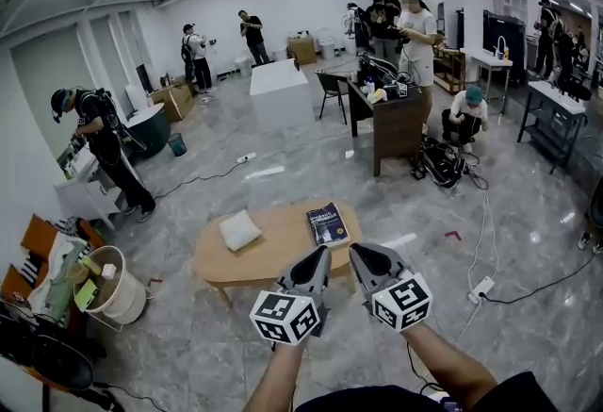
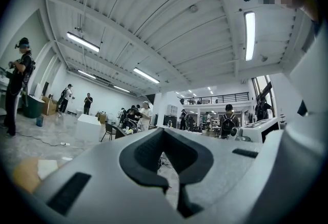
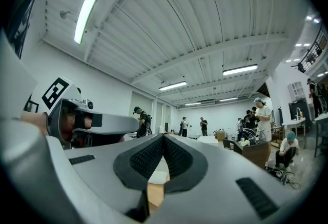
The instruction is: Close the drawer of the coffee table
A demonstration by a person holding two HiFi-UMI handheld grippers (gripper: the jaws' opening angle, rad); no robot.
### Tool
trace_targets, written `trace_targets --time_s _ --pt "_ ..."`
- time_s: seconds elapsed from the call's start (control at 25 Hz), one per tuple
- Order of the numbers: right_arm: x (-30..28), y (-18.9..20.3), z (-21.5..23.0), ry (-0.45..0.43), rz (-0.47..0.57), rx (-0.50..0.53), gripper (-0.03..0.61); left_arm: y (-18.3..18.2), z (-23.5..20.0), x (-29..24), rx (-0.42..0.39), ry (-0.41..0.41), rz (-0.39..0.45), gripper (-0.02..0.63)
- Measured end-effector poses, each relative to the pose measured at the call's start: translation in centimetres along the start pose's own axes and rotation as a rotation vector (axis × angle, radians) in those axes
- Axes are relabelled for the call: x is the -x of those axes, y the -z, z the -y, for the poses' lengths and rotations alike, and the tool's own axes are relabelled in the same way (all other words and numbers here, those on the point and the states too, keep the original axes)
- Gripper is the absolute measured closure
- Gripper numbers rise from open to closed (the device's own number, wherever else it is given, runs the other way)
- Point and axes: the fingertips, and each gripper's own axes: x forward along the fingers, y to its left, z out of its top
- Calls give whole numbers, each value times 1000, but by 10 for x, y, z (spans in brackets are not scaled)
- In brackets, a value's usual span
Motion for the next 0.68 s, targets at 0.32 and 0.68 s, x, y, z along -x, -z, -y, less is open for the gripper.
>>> trace_targets --time_s 0.32,0.68 --pt "1 -2 -8 -19 -5 4 565 0 -2 10 9 -19 1 612" --pt "-4 -3 -13 -27 -9 4 565 3 -7 12 24 -11 -9 612"
